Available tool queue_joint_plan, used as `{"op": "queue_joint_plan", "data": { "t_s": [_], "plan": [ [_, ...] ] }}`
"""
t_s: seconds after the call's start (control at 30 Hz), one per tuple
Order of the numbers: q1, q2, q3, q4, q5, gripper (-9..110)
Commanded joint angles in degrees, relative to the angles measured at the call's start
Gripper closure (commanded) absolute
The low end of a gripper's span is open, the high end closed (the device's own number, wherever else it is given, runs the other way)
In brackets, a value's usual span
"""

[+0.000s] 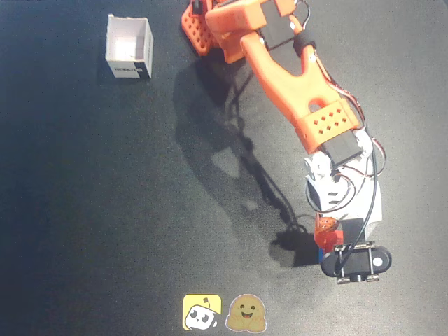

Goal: Put the red cube on top of the blue cube.

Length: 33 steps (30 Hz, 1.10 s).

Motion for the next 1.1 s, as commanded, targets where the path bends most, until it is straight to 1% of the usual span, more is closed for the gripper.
{"op": "queue_joint_plan", "data": {
  "t_s": [0.0, 0.67, 0.9, 1.07],
  "plan": [
    [-0.3, 1.4, -4.3, -0.9, 0.4, 80],
    [0.3, 9.9, -2.6, 2.7, 0.3, 80],
    [0.5, 18.4, 4.0, 2.7, -1.2, 80],
    [1.5, 29.9, 14.2, 1.9, -4.0, 82]
  ]
}}
